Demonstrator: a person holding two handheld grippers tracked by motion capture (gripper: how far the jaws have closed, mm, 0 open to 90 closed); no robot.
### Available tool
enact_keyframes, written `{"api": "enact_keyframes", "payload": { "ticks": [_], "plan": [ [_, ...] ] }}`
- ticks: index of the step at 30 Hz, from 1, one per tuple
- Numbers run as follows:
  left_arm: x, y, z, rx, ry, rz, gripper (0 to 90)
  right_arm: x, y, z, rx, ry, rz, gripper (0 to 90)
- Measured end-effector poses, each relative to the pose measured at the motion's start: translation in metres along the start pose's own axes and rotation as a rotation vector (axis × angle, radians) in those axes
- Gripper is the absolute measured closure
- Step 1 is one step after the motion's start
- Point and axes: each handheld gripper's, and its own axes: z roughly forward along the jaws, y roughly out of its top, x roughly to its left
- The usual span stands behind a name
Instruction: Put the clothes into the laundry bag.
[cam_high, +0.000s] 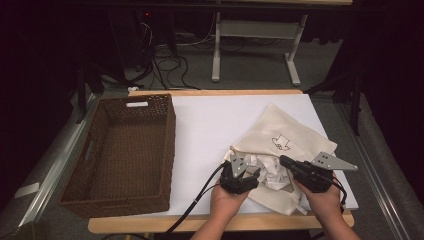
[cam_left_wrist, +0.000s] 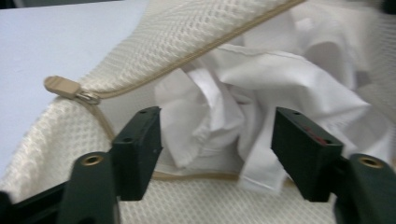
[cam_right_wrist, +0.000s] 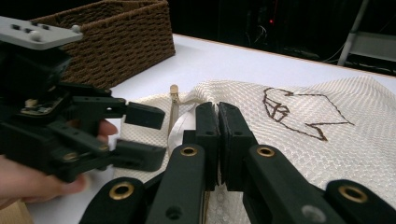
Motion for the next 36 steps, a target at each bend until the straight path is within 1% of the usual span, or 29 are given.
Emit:
{"api": "enact_keyframes", "payload": {
  "ticks": [1,3,5,6,8,9,10,11,12,13,14,15,16,17,18,19,20,22,23,25,26,28,29,30,31,32,33,34,36],
  "plan": [
    [-0.002,-0.001,-0.001,-0.007,-0.014,0.006,27.3,0.000,0.000,0.000,-0.001,0.001,-0.004,88.3],
    [-0.007,-0.004,-0.003,-0.003,-0.040,0.023,20.5,0.000,0.000,0.001,0.000,-0.001,-0.010,88.4],
    [-0.014,-0.006,-0.002,0.002,-0.081,0.020,17.8,0.000,0.000,0.001,0.002,-0.001,-0.007,88.4],
    [-0.017,-0.007,-0.001,-0.004,-0.100,0.017,16.7,0.000,0.000,0.001,0.000,-0.001,-0.009,88.4],
    [-0.023,-0.010,0.003,0.007,-0.125,0.011,16.2,0.000,0.000,0.001,0.001,0.000,-0.006,88.4],
    [-0.025,-0.011,0.006,0.026,-0.142,0.018,16.2,0.000,0.000,0.001,0.004,-0.001,-0.003,88.4],
    [-0.029,-0.012,0.010,0.046,-0.136,0.025,16.1,0.000,0.000,0.001,0.004,0.000,-0.003,88.4],
    [-0.031,-0.012,0.014,0.077,-0.128,0.036,16.4,0.000,0.000,0.001,0.003,0.000,-0.006,88.4],
    [-0.032,-0.012,0.018,0.107,-0.134,0.038,17.6,0.000,0.000,0.001,0.002,0.001,-0.008,88.4],
    [-0.033,-0.012,0.022,0.124,-0.139,0.032,21.7,0.000,0.000,0.001,0.002,0.001,-0.007,88.4],
    [-0.033,-0.011,0.025,0.137,-0.128,0.025,33.4,0.000,0.000,0.001,0.001,-0.002,-0.006,88.3],
    [-0.032,-0.010,0.026,0.147,-0.132,0.014,43.5,0.000,0.000,0.001,0.001,-0.002,-0.007,88.4],
    [-0.032,-0.009,0.029,0.164,-0.134,0.002,50.2,0.000,0.000,0.001,0.002,-0.002,-0.004,88.4],
    [-0.032,-0.006,0.033,0.184,-0.117,0.021,59.8,0.000,0.000,0.001,0.001,-0.002,-0.004,88.4],
    [-0.032,-0.004,0.035,0.185,-0.098,0.025,71.6,0.000,0.000,0.001,0.001,-0.001,-0.004,88.4],
    [-0.032,-0.001,0.037,0.182,-0.081,0.025,79.3,0.000,0.000,0.001,0.000,-0.001,-0.005,88.4],
    [-0.031,0.001,0.039,0.180,-0.075,0.019,84.1,0.000,0.000,0.001,-0.001,-0.002,-0.006,88.4],
    [-0.031,0.007,0.043,0.161,-0.054,0.027,87.4,0.000,0.001,0.000,-0.004,-0.001,-0.005,88.4],
    [-0.031,0.009,0.046,0.158,-0.052,0.030,88.0,0.000,0.001,0.000,-0.005,-0.002,-0.005,88.4],
    [-0.032,0.016,0.053,0.137,-0.036,0.026,88.5,-0.001,0.001,-0.001,-0.006,-0.001,-0.002,88.4],
    [-0.032,0.020,0.057,0.132,-0.030,0.029,88.6,-0.001,0.001,-0.001,-0.008,-0.001,-0.004,88.4],
    [-0.035,0.023,0.064,0.104,-0.018,0.042,88.6,-0.001,0.001,-0.002,-0.009,-0.003,-0.002,88.4],
    [-0.037,0.024,0.067,0.100,-0.016,0.046,88.5,-0.002,0.001,-0.002,-0.010,-0.006,0.001,88.4],
    [-0.038,0.024,0.071,0.090,-0.020,0.038,88.3,-0.002,0.000,-0.002,-0.010,-0.008,0.000,88.4],
    [-0.038,0.024,0.074,0.090,-0.028,0.029,87.1,-0.002,0.000,-0.001,-0.010,-0.006,-0.001,88.4],
    [-0.038,0.023,0.076,0.097,-0.033,0.021,84.7,-0.003,0.000,-0.001,-0.008,-0.003,0.002,88.4],
    [-0.038,0.021,0.076,0.096,-0.036,0.021,81.5,-0.004,-0.001,-0.001,-0.007,-0.004,-0.001,88.4],
    [-0.038,0.020,0.074,0.094,-0.044,0.025,77.1,-0.004,-0.001,-0.001,-0.005,-0.004,0.007,88.4],
    [-0.037,0.017,0.070,0.084,-0.054,0.019,65.0,-0.004,-0.001,-0.001,-0.007,-0.001,0.002,88.4]
  ]
}}
